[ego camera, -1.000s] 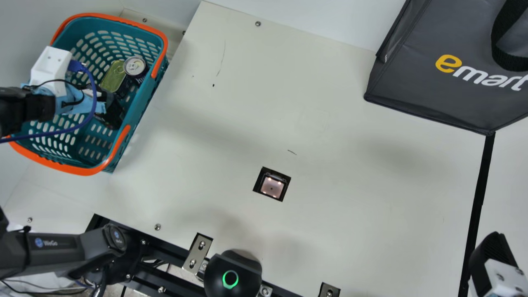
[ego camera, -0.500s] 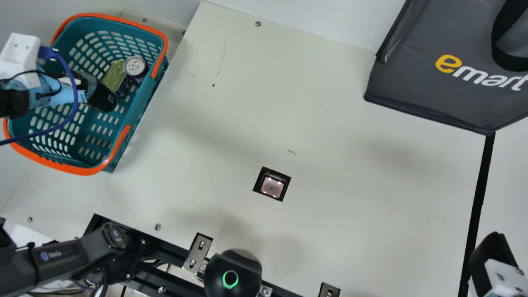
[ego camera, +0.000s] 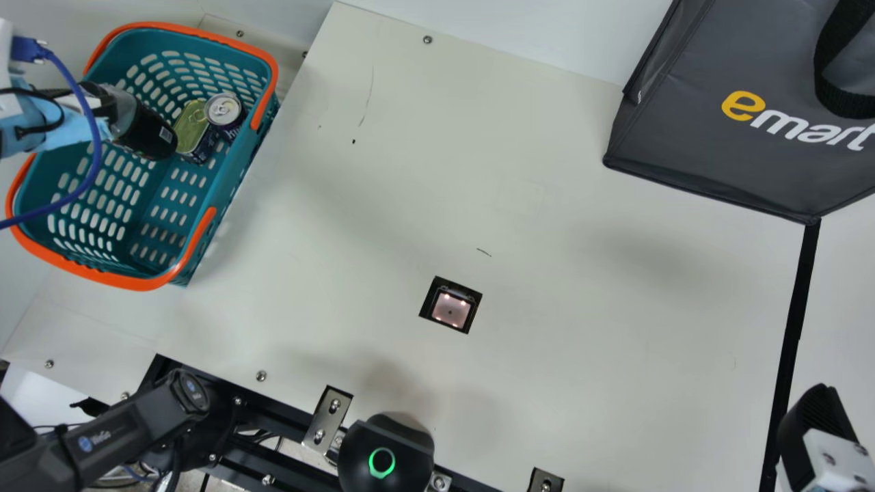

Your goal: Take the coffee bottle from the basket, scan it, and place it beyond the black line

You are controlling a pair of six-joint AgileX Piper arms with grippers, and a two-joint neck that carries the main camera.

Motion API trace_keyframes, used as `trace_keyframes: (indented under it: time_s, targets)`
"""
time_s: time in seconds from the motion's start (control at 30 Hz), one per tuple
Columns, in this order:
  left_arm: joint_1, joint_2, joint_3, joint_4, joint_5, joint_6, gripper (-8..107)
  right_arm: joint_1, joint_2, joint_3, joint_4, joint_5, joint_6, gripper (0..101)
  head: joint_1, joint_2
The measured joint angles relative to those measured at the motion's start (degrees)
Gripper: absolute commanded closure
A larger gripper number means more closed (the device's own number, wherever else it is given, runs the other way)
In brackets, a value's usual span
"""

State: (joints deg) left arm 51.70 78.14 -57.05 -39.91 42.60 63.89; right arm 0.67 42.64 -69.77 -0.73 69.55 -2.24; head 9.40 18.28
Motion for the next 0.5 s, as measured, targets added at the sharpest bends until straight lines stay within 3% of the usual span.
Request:
trace_keyframes:
  time_s: [0.5]
  targets:
    - [-4.27, -5.98, -8.19, 3.91, 7.18, -10.11, 89, 0.00, 0.00, 0.00, 0.00, 0.00, 0.00, 10, 0.09, 0.00]
